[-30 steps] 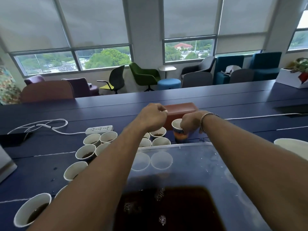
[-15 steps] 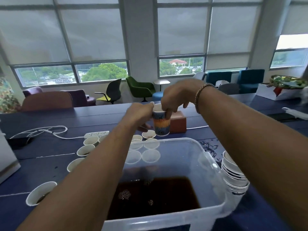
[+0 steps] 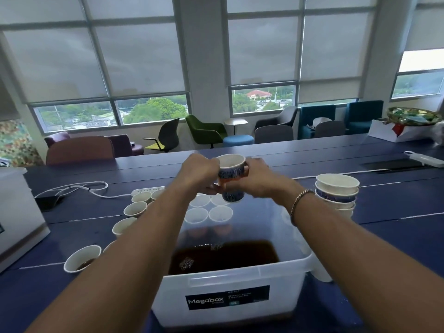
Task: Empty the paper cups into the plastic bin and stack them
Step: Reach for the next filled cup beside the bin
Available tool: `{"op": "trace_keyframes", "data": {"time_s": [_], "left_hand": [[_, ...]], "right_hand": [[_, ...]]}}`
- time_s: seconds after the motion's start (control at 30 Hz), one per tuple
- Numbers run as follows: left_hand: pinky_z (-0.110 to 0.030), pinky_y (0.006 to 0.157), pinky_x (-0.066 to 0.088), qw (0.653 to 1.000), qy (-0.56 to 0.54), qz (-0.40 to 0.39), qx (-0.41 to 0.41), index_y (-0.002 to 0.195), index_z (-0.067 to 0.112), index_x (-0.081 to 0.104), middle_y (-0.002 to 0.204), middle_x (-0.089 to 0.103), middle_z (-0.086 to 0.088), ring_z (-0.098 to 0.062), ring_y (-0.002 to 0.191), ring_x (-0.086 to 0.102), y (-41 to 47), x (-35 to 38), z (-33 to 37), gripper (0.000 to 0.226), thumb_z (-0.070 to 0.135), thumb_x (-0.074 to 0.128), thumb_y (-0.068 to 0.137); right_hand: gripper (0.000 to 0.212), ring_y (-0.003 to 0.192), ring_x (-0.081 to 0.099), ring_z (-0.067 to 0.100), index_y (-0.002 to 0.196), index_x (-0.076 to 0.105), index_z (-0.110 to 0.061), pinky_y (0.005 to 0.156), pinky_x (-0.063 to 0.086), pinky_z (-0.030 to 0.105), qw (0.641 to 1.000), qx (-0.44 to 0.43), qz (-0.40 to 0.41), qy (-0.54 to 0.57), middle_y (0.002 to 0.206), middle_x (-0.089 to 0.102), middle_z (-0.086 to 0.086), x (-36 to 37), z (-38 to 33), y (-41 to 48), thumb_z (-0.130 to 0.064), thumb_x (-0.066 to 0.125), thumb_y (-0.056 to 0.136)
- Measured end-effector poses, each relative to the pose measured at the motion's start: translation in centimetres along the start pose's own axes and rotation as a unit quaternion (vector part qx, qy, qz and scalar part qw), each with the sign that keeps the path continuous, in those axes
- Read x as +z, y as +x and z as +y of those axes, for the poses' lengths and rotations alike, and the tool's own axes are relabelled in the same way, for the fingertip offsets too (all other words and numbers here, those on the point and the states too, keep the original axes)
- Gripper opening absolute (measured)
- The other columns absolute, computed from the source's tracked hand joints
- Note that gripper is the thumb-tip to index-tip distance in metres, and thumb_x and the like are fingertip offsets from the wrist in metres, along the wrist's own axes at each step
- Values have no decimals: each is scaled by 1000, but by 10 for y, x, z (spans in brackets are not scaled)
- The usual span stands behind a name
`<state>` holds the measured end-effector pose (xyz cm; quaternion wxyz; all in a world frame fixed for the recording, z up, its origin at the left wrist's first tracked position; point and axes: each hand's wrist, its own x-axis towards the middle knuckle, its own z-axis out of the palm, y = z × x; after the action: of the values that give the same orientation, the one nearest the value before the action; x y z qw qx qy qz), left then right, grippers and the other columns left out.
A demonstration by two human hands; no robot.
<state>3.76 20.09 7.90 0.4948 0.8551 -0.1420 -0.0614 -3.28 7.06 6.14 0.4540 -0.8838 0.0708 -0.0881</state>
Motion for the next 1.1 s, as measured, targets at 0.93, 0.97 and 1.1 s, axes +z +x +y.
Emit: {"op": "trace_keyframes", "data": {"time_s": [0.93,0.97,1.1], "left_hand": [[-63,117,7,944,319,-2,81,142,39,47,154,40,5,-25,144,29,9,-1,-95,41,41,28,106],[-64,117,7,944,320,-5,81,142,40,46,155,39,5,-25,145,28,10,-1,-96,41,42,28,106],[-65,117,4,944,319,-6,81,143,41,46,157,37,6,-24,146,26,11,-1,-99,41,42,30,105]], "right_hand": [[67,98,59,18,119,40,-27,82,56,36,992,-20,37,-116,112,56,-6,25,62,-3,-27,83,68],[66,96,59,18,118,40,-26,78,56,34,991,-22,34,-131,111,57,-5,26,63,-3,-28,83,68],[61,94,56,18,115,41,-22,70,46,25,985,-30,11,-167,105,57,-3,27,66,-4,-25,82,69]]}}
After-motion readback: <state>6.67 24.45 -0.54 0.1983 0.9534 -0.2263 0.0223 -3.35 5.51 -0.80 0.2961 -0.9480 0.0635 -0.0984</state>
